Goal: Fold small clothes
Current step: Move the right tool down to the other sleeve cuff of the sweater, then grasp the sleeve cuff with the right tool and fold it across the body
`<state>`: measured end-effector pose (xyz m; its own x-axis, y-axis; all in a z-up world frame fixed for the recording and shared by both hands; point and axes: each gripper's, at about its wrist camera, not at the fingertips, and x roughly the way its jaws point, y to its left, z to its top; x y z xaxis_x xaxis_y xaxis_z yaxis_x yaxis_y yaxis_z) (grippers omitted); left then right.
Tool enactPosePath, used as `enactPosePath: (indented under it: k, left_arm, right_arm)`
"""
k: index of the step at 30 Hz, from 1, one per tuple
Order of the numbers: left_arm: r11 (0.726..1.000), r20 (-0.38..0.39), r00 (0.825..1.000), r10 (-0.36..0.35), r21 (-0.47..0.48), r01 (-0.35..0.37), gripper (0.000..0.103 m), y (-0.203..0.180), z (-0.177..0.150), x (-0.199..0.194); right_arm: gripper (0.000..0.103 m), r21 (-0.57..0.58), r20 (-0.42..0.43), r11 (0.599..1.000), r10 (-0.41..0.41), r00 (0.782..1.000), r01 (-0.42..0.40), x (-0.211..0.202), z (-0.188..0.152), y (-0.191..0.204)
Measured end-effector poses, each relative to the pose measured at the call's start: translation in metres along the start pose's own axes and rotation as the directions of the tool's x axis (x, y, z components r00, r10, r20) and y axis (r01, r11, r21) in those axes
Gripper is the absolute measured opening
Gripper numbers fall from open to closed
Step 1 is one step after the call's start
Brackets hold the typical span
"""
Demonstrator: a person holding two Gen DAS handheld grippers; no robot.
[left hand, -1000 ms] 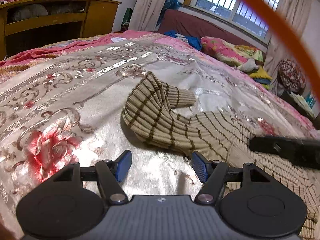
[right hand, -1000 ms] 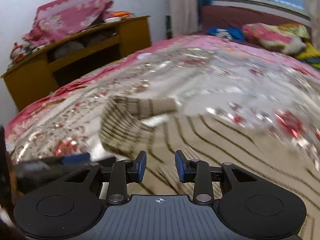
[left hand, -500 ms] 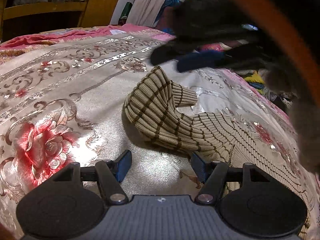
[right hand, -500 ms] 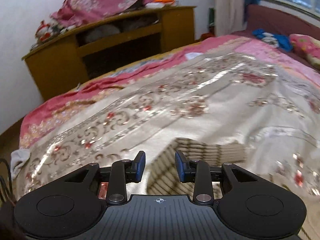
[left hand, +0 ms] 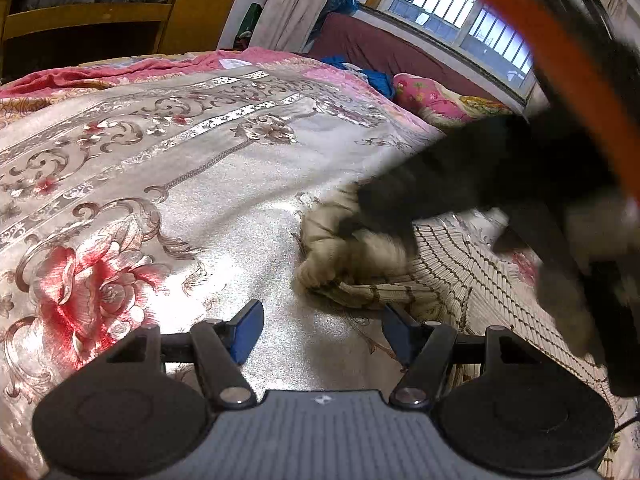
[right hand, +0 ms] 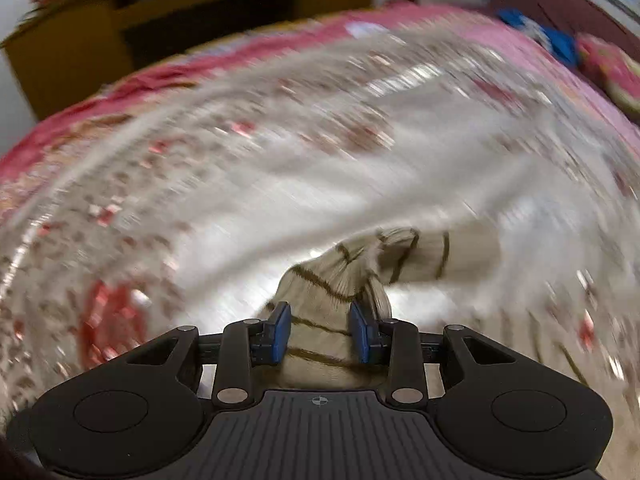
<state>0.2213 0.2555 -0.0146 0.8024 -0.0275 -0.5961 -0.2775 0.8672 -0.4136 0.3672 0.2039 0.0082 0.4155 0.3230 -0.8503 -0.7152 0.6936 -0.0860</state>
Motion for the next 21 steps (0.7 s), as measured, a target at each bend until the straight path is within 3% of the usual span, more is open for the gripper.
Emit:
enactPosePath:
  k: [6, 12, 18, 21]
  left_arm:
    - [1.000, 0.010, 1.000, -0.001, 0.006, 0.001, 0.070, -0.003, 0.000, -0.003]
    - [1.000, 0.013, 1.000, 0.001, 0.004, -0.001, 0.070, -0.001, 0.000, -0.004]
    - [0.998, 0.039, 0.999, 0.012, 0.056, -0.014, 0.070, -0.007, -0.001, -0.008]
    - [0.997, 0.042, 0.999, 0.011, 0.081, -0.014, 0.070, -0.012, -0.002, -0.007]
  right_arm:
    - [0.034, 0.106, -0.008, 0.994, -0.040, 0.999, 0.041, -0.017, -0.018, -0.036]
    - [0.042, 0.144, 0.058, 0.989, -0.051, 0.997, 0.042, -0.025, 0.011, -0.027]
    - [0.042, 0.218, -0.020, 0.968, -0.126, 0.992, 0.128, 0.013, 0.030, -0.033]
    - [0.042, 0.269, -0.050, 0.955, -0.113, 0.992, 0.123, 0.026, 0.027, -0.040]
